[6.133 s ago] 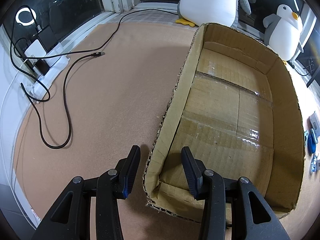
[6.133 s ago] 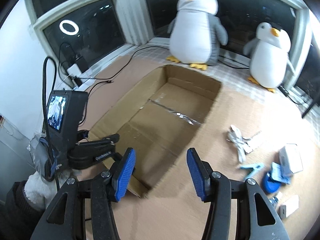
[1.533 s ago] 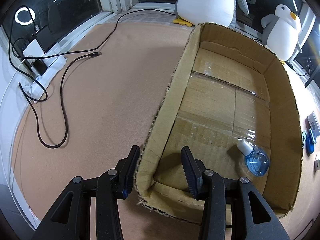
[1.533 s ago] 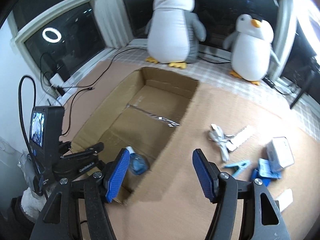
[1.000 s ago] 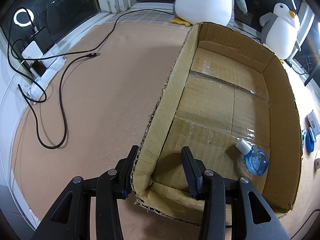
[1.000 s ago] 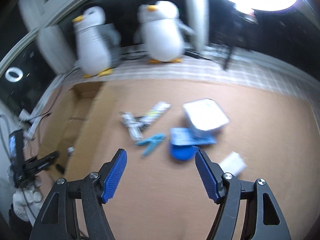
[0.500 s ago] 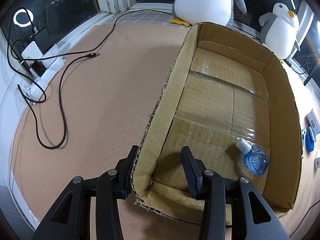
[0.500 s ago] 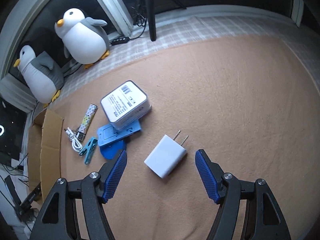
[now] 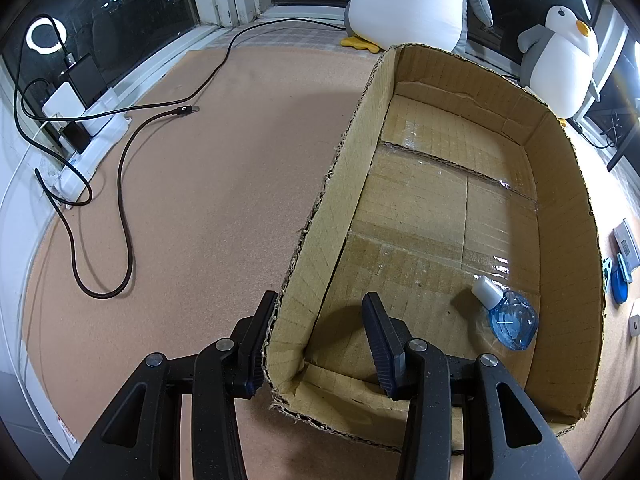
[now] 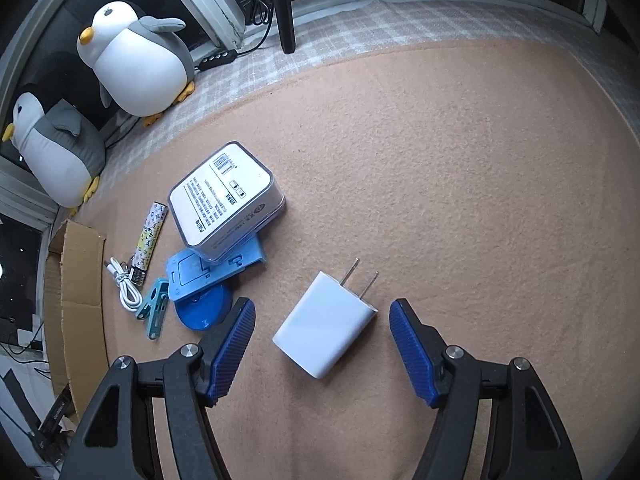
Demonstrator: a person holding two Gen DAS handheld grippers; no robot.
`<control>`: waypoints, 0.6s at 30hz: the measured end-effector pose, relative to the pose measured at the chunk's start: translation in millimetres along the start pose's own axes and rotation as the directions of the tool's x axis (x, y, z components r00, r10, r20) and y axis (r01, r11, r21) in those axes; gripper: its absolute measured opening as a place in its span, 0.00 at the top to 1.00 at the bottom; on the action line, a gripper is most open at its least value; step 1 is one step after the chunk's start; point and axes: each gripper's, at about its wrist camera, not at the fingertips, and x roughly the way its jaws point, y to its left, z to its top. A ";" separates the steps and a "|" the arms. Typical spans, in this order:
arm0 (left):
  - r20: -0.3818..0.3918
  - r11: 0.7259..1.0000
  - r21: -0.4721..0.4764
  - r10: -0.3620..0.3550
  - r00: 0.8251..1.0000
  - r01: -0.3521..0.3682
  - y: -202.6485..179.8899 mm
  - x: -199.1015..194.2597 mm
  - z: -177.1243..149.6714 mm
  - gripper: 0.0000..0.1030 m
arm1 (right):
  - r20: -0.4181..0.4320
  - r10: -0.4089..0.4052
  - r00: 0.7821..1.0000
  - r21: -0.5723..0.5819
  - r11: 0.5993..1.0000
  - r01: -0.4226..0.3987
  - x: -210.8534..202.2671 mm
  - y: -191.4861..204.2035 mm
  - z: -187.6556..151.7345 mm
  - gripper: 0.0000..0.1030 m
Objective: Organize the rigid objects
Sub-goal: 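Return the right tool and grasp the white USB charger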
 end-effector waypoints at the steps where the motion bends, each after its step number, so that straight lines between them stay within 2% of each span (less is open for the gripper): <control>1: 0.000 1.000 0.000 0.000 1.000 0.000 -0.1 0.0 0.0 0.55 | -0.005 -0.001 1.000 -0.003 1.000 0.001 1.6 1.3 0.4 0.40; 5: 0.000 1.000 0.000 0.000 1.000 0.000 -0.1 0.0 0.0 0.55 | -0.014 -0.022 1.000 -0.030 0.999 0.022 6.2 7.9 0.1 0.43; 9: 0.000 1.000 -0.001 0.000 1.000 0.000 -0.3 -0.1 0.0 0.55 | -0.028 -0.041 0.999 -0.052 0.998 0.040 12.5 11.7 -0.1 0.52; 18: 0.000 1.000 -0.001 0.000 1.000 0.000 -0.1 0.0 0.1 0.55 | -0.021 -0.085 0.996 -0.157 0.984 0.081 12.2 23.4 -8.3 0.60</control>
